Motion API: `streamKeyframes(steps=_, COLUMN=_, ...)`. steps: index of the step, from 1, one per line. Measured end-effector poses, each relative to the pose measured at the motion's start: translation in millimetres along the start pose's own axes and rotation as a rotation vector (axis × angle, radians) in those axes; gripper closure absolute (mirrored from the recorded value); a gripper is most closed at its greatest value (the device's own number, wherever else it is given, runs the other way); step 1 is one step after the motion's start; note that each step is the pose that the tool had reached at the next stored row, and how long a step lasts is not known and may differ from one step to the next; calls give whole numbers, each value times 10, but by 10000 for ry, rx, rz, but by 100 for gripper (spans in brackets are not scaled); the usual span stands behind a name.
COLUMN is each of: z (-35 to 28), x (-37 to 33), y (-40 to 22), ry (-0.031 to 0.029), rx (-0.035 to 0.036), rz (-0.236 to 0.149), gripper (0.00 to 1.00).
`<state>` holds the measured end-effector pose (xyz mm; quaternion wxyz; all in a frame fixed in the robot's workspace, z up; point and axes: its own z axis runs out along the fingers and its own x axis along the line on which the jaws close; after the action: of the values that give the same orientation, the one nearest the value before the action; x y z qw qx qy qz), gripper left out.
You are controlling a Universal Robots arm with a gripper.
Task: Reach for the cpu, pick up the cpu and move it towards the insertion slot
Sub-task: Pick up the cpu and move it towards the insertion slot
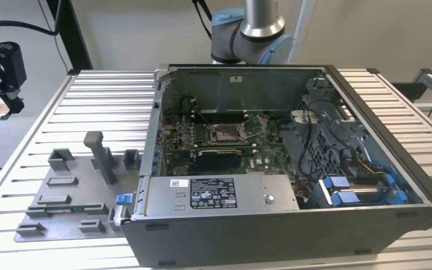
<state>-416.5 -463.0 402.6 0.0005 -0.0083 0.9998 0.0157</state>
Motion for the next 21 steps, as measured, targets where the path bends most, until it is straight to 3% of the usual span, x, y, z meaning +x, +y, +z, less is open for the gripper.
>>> streamKeyframes(steps=14, z=1, x=-236, y=-4, ry=12, rx=-1, rz=1, gripper=100)
streamKeyframes(steps=21, z=1, x=-421, y=-8, ry=32, rx=-1, rz=0, gripper=100)
